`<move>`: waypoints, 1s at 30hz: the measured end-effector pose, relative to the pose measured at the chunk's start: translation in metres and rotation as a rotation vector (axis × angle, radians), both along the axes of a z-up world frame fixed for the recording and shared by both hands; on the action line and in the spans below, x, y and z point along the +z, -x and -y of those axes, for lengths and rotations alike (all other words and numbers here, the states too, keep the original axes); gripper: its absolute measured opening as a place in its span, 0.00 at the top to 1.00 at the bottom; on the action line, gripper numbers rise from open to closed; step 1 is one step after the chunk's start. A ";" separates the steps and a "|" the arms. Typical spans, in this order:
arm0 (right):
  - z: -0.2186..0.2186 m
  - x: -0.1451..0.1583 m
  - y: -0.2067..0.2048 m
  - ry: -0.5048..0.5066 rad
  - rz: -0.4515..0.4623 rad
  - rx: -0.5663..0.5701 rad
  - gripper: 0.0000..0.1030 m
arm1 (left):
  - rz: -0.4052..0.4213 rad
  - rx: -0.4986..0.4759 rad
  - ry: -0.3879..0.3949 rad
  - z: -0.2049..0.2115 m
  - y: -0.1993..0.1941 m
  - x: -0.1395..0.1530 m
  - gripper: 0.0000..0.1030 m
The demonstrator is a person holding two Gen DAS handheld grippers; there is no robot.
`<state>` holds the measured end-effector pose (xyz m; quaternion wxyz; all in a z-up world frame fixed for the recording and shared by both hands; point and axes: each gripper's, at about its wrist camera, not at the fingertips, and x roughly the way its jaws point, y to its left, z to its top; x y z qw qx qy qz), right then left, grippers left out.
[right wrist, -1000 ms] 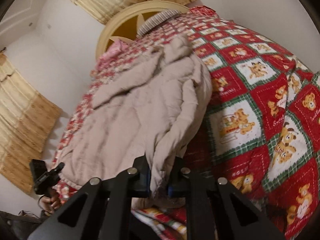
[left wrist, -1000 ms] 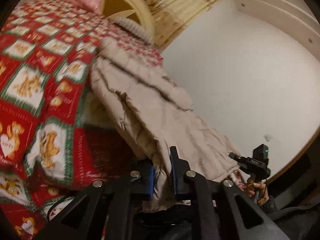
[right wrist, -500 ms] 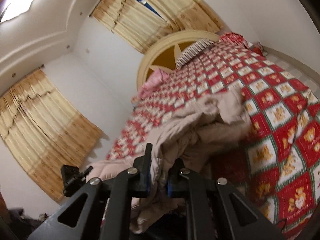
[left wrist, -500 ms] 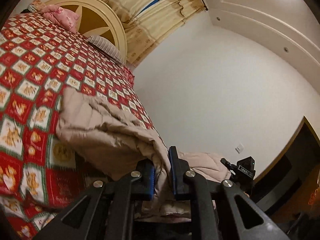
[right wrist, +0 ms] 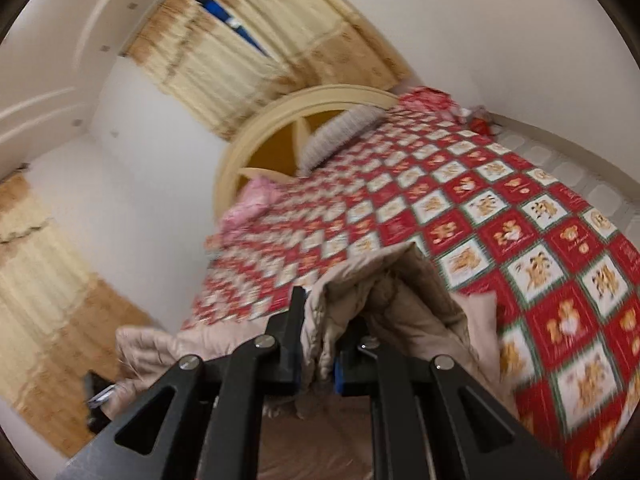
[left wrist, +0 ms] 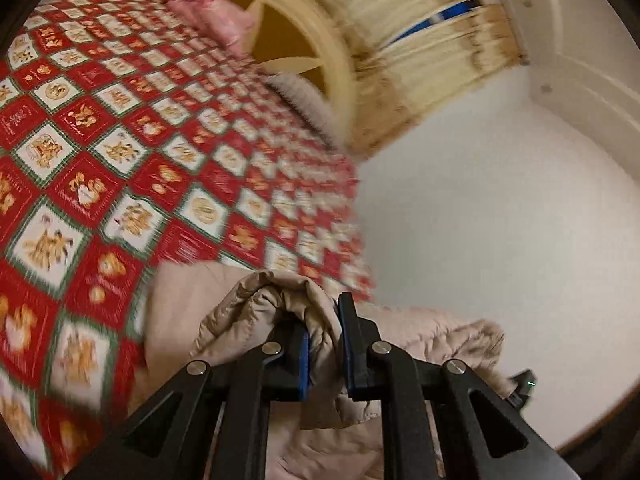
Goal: Fold large clothes
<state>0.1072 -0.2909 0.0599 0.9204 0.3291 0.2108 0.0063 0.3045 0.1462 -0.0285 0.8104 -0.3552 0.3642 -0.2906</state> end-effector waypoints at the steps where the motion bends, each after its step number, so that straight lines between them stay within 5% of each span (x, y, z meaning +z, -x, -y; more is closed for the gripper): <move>1: 0.004 -0.012 -0.018 0.003 -0.023 -0.025 0.86 | -0.029 0.017 -0.016 0.004 -0.012 -0.009 0.87; 6: 0.021 -0.086 -0.081 -0.010 -0.142 -0.134 0.79 | -0.281 0.078 -0.032 0.014 -0.074 -0.079 0.84; 10: 0.031 -0.146 -0.102 -0.037 -0.184 -0.209 0.68 | -0.346 0.017 0.078 0.003 -0.092 -0.111 0.81; 15: 0.030 -0.154 -0.096 0.028 -0.138 -0.218 0.60 | -0.366 -0.020 0.255 -0.033 -0.097 -0.112 0.77; 17: 0.032 -0.156 -0.095 0.018 -0.135 -0.210 0.58 | -0.278 0.075 0.174 -0.057 -0.091 -0.090 0.69; 19: 0.033 -0.160 -0.100 -0.006 -0.139 -0.205 0.56 | -0.212 0.156 0.112 -0.074 -0.080 -0.067 0.50; 21: 0.035 -0.162 -0.103 -0.025 -0.145 -0.203 0.55 | -0.155 0.185 0.064 -0.077 -0.067 -0.049 0.46; 26: 0.039 -0.157 -0.112 -0.083 -0.201 -0.182 0.50 | 0.031 0.061 -0.271 -0.007 -0.035 -0.004 0.46; 30: 0.045 -0.120 -0.094 -0.174 -0.111 -0.177 0.29 | 0.138 -0.042 -0.339 0.047 -0.019 0.007 0.46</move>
